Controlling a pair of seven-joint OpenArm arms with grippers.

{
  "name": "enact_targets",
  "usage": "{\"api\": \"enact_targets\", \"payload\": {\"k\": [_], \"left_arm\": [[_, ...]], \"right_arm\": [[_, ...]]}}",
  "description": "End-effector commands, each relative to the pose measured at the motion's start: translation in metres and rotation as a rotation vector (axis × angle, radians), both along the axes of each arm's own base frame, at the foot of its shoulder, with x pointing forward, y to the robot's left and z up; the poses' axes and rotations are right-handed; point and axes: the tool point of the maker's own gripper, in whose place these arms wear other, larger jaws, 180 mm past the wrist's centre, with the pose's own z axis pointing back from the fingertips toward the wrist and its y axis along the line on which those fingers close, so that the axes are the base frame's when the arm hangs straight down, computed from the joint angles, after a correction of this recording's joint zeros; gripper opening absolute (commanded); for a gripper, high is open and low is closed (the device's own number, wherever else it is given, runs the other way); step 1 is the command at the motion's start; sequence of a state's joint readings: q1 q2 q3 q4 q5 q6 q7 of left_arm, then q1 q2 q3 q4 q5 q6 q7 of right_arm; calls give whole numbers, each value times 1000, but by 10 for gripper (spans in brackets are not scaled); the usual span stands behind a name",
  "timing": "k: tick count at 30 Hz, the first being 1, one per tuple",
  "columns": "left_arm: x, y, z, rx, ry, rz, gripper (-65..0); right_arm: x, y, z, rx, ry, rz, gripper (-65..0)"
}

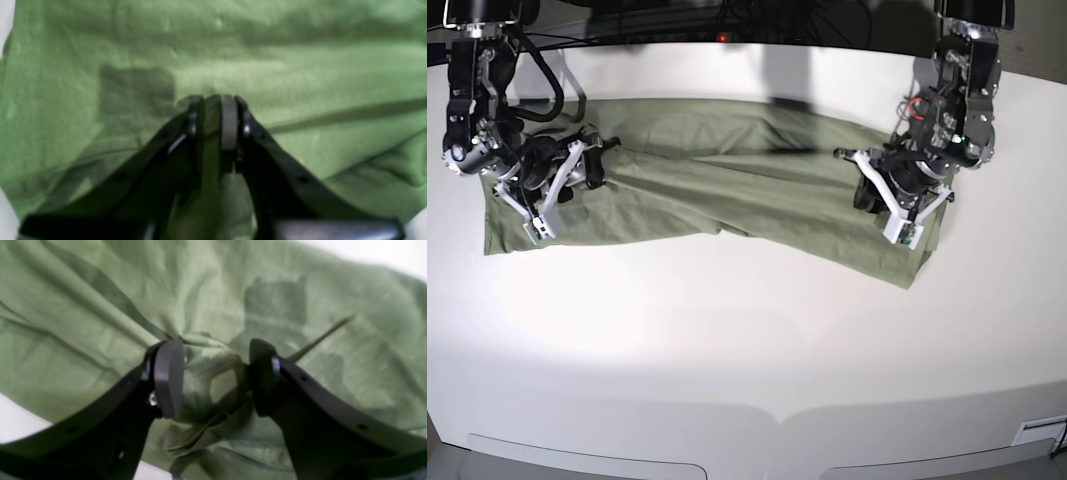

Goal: Fold the T-shirt properly
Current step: 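Press both grippers onto the folded shirt and pinch its edge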

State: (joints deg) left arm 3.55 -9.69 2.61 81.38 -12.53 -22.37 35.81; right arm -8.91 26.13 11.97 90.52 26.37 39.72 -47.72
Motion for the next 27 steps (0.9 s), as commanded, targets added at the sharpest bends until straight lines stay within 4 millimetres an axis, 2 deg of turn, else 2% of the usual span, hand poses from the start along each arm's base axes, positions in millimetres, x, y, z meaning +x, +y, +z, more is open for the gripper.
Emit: {"api": "enact_targets", "payload": {"k": [1,4,9,15,19,21,24,27], "left_arm": [[-17,19,-24,89,107,11,-564],[-26,39,-37,112,156,43,-564],[-23,74,-34,123,168,148,-564],[-23,123,-27,151,160,266,-564],[-25,158,-19,212,157,278,-564],[-27,166,-16,196,160,287,-564],[-26,166,-13,166,160,295,-564],[-19,164,-9,141,135,302,-564]], "right_arm": [[8,-2,7,8,-33,-2,-335],[5,5,-8,50,-14,-33,-335],[14,19,-29,91,3,-78,-335],[43,48,-27,177,-16,-98,-335],[48,68,-25,222,-7,-90,-335],[46,74,-27,226,3,-78,-335],[46,76,-26,230,1,-72,-335],[54,83,-8,290,-44,-67,-336]]}}
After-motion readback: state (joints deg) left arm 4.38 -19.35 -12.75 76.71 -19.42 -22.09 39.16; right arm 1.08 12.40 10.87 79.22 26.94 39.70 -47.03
